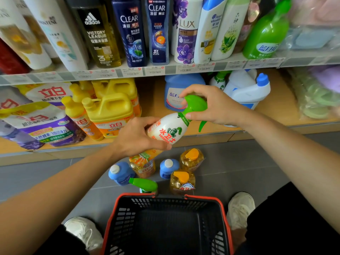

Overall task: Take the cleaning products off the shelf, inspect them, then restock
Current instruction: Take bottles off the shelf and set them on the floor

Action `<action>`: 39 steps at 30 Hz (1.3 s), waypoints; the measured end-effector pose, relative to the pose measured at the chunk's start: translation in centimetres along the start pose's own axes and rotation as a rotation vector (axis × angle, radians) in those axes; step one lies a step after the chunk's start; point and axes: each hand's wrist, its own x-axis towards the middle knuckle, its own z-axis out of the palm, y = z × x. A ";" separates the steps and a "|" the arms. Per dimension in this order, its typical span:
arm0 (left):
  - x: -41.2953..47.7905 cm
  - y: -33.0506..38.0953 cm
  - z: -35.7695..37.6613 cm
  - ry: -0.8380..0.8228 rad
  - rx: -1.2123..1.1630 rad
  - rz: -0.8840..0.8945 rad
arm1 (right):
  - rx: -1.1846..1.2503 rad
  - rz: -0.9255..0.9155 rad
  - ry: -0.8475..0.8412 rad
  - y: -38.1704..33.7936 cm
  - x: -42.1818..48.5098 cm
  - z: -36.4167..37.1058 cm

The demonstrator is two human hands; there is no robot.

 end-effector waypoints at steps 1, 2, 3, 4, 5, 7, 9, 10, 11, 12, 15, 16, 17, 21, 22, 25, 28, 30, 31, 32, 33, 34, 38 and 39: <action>0.0 0.0 0.2 0.031 -0.051 -0.037 | -0.038 0.011 0.072 0.1 0.0 0.1; 0.0 0.0 0.5 0.070 -0.115 -0.081 | -0.066 0.026 0.181 0.2 -0.1 0.3; 0.1 0.0 0.8 0.110 -0.177 -0.128 | -0.077 0.035 0.316 0.2 -0.3 0.5; 0.1 0.0 1.0 0.149 -0.223 -0.169 | -0.079 0.039 0.456 0.3 -0.4 0.8; 0.1 0.0 1.1 0.181 -0.248 -0.201 | -0.079 0.047 0.574 0.2 -0.6 1.2; 0.1 0.2 1.4 0.230 -0.264 -0.235 | -0.022 0.094 0.681 -0.2 -1.0 2.3; 0.0 0.4 2.0 0.281 -0.244 -0.216 | 0.165 0.189 0.647 -0.7 -1.3 3.7; -0.2 0.5 2.3 0.308 -0.216 -0.196 | 0.282 0.251 0.603 -1.0 -1.4 4.3; -0.3 0.7 2.7 0.333 -0.195 -0.186 | 0.404 0.308 0.558 -1.2 -1.4 4.8; -0.5 0.9 3.2 0.357 -0.191 -0.189 | 0.530 0.353 0.521 -1.4 -1.3 5.1; -1.2 1.7 4.4 0.419 -0.148 -0.199 | 0.785 0.427 0.533 -1.7 -0.9 6.0; -1.4 2.0 4.6 0.431 -0.098 -0.182 | 0.839 0.439 0.565 -1.9 -0.9 6.2; -1.5 2.3 4.8 0.441 -0.039 -0.160 | 0.886 0.443 0.597 -2.1 -0.9 6.4; -1.9 3.4 5.3 0.453 0.141 -0.063 | 0.920 0.390 0.670 -3.1 -1.0 7.1; -1.9 3.6 5.4 0.443 0.164 -0.039 | 0.918 0.374 0.668 -3.3 -1.1 7.2; -1.9 4.0 5.7 0.425 0.191 -0.003 | 0.922 0.371 0.679 -3.7 -1.2 7.1; -1.7 4.1 5.4 0.392 0.156 -0.005 | 0.968 0.385 0.664 -3.4 -1.2 6.4; -1.6 4.1 5.0 0.367 0.104 0.000 | 1.018 0.395 0.629 -2.9 -1.2 5.9; -1.6 4.1 4.9 0.350 0.073 0.003 | 1.037 0.399 0.619 -2.7 -1.2 5.8; -1.6 4.1 4.8 0.336 0.048 0.006 | 1.045 0.400 0.614 -2.6 -1.3 5.7; -1.7 4.1 4.8 0.331 0.037 0.012 | 1.034 0.395 0.614 -2.6 -1.3 5.7; -1.7 4.1 4.8 0.338 0.043 0.020 | 0.997 0.383 0.618 -2.6 -1.4 5.7; -1.8 4.2 5.1 0.396 0.152 0.058 | 0.705 0.293 0.708 -3.2 -1.4 6.3; -1.9 4.2 5.2 0.400 0.169 0.055 | 0.644 0.282 0.735 -3.2 -1.4 6.4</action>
